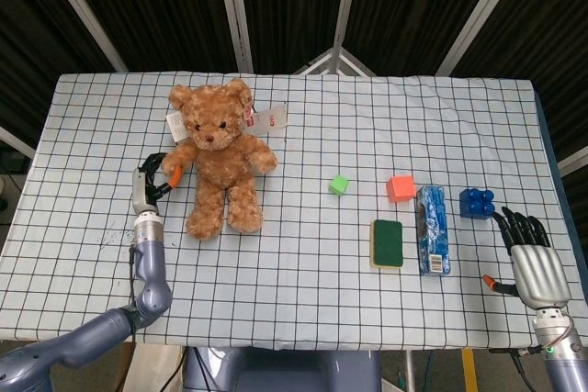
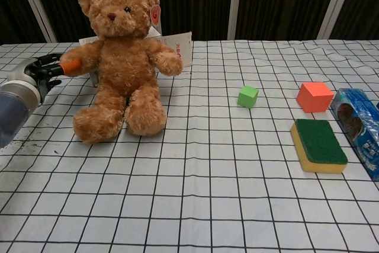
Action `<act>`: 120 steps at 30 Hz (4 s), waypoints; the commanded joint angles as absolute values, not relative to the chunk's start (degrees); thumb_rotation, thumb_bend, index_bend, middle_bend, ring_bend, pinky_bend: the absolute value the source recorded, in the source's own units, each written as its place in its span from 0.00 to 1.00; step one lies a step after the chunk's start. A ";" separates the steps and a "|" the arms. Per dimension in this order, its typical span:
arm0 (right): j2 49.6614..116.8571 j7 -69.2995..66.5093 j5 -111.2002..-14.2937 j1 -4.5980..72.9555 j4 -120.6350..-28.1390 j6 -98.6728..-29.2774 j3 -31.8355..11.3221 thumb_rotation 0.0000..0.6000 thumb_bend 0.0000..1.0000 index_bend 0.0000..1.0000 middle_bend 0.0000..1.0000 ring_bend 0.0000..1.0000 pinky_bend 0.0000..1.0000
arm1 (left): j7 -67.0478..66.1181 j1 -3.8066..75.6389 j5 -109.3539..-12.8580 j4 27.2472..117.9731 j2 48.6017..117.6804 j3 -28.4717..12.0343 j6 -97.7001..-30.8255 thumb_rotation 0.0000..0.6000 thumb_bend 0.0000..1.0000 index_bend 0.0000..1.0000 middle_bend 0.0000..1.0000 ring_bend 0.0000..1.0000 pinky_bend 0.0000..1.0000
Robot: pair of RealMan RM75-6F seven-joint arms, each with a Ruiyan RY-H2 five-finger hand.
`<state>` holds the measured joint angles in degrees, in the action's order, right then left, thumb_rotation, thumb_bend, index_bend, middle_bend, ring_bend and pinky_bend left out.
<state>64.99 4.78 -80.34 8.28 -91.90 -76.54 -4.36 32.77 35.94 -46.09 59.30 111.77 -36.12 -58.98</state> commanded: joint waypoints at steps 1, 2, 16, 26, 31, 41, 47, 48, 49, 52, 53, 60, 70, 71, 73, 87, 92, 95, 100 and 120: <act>65.01 4.82 -80.32 8.30 -91.86 -76.57 -4.37 1.00 0.10 0.00 0.00 0.00 0.00 | 32.21 35.97 -45.79 59.81 111.72 -36.50 -59.38 1.00 0.54 0.44 0.44 0.01 0.00; 65.02 4.82 -80.33 8.31 -91.86 -76.55 -4.35 1.00 0.10 0.00 0.00 0.00 0.00 | 31.98 35.97 -45.76 60.07 111.70 -36.59 -59.57 1.00 0.54 0.44 0.44 0.01 0.00; 65.04 5.47 -79.95 8.57 -92.24 -75.87 -4.11 1.00 0.10 0.00 0.00 0.00 0.00 | 29.61 35.51 -47.03 63.45 111.00 -36.46 -62.03 1.00 0.54 0.44 0.44 0.01 0.00; 64.71 5.55 -80.11 8.30 -92.88 -76.53 -4.01 1.00 0.10 0.00 0.00 0.00 0.00 | 29.58 35.34 -45.89 58.62 111.86 -35.84 -58.92 1.00 0.54 0.44 0.44 0.01 0.00; 64.74 5.59 -79.95 8.37 -92.85 -76.46 -4.05 1.00 0.10 0.00 0.00 0.00 0.00 | 30.06 35.64 -47.16 59.02 112.16 -35.99 -59.61 1.00 0.54 0.44 0.44 0.01 0.00; 64.80 5.90 -79.78 8.57 -92.99 -76.01 -3.91 1.00 0.10 0.00 0.00 0.00 0.00 | 28.48 34.71 -49.57 64.39 110.69 -35.76 -63.30 1.00 0.54 0.44 0.45 0.01 0.00; 64.74 5.89 -79.99 8.59 -93.25 -76.04 -3.77 1.00 0.10 0.00 0.00 0.00 0.00 | 27.02 34.66 -47.24 61.75 111.00 -35.36 -60.70 1.00 0.54 0.44 0.44 0.01 0.00; 64.73 5.89 -79.96 8.61 -93.24 -76.01 -3.77 1.00 0.10 0.00 0.00 0.00 0.00 | 26.71 34.80 -46.90 60.99 111.22 -35.33 -60.37 1.00 0.54 0.44 0.44 0.01 0.00; 64.74 5.92 -79.94 8.63 -93.21 -75.99 -3.78 1.00 0.10 0.00 0.00 0.00 0.00 | 26.57 34.91 -46.74 60.54 111.37 -35.35 -60.22 1.00 0.55 0.44 0.44 0.01 0.00; 64.77 5.95 -79.78 8.67 -93.18 -75.87 -3.81 1.00 0.10 0.00 0.00 0.00 0.00 | 26.51 35.20 -46.31 59.22 111.95 -35.44 -59.74 1.00 0.55 0.44 0.44 0.01 0.00; 64.77 5.96 -79.73 8.69 -93.17 -75.86 -3.82 1.00 0.10 0.00 0.00 0.00 0.00 | 26.59 35.30 -46.29 58.85 112.13 -35.48 -59.62 1.00 0.55 0.44 0.44 0.01 0.00; 64.82 5.97 -79.70 8.73 -93.09 -75.89 -3.83 1.00 0.10 0.00 0.00 0.00 0.00 | 27.82 35.80 -48.17 58.78 112.81 -35.88 -61.13 1.00 0.55 0.44 0.45 0.01 0.00; 64.96 6.68 -79.65 8.96 -93.39 -75.44 -3.61 1.00 0.10 0.00 0.00 0.00 0.00 | 26.92 35.01 -47.86 59.47 111.94 -36.16 -61.64 1.00 0.55 0.44 0.45 0.01 0.00; 64.96 6.74 -79.55 8.95 -93.43 -75.42 -3.62 1.00 0.10 0.00 0.00 0.00 0.00 | 26.94 35.01 -47.66 58.90 111.99 -36.18 -61.32 1.00 0.55 0.44 0.45 0.01 0.00; 64.94 6.84 -79.27 8.95 -93.53 -75.32 -3.65 1.00 0.10 0.00 0.00 0.00 0.00 | 27.08 35.08 -47.05 57.66 112.13 -36.29 -60.29 1.00 0.55 0.44 0.45 0.01 0.00; 64.98 7.16 -79.10 9.07 -93.58 -75.22 -3.63 1.00 0.10 0.00 0.00 0.00 0.00 | 27.66 35.16 -49.62 59.91 111.84 -36.08 -62.19 1.00 0.55 0.44 0.44 0.01 0.00; 64.86 7.11 -79.35 9.07 -93.67 -75.20 -3.45 1.00 0.10 0.00 0.00 0.00 0.00 | 26.73 34.75 -48.90 59.89 111.64 -36.01 -62.26 1.00 0.55 0.44 0.44 0.01 0.00; 64.85 7.23 -79.17 9.05 -93.75 -75.08 -3.39 1.00 0.10 0.00 0.00 0.00 0.00 | 26.60 34.71 -48.31 58.88 111.77 -35.96 -61.51 1.00 0.55 0.44 0.43 0.01 0.00; 64.39 7.86 -77.91 9.28 -94.52 -73.91 -3.38 1.00 0.10 0.00 0.00 0.00 0.00 | 26.34 34.85 -48.53 58.08 111.92 -35.59 -61.09 1.00 0.45 0.35 0.34 0.00 0.00; 64.43 7.21 -79.14 9.11 -94.43 -75.11 -3.33 1.00 0.10 0.00 0.00 0.00 0.00 | 28.48 21.56 -77.24 79.90 97.31 -18.47 -82.21 1.00 0.35 0.12 0.03 0.00 0.00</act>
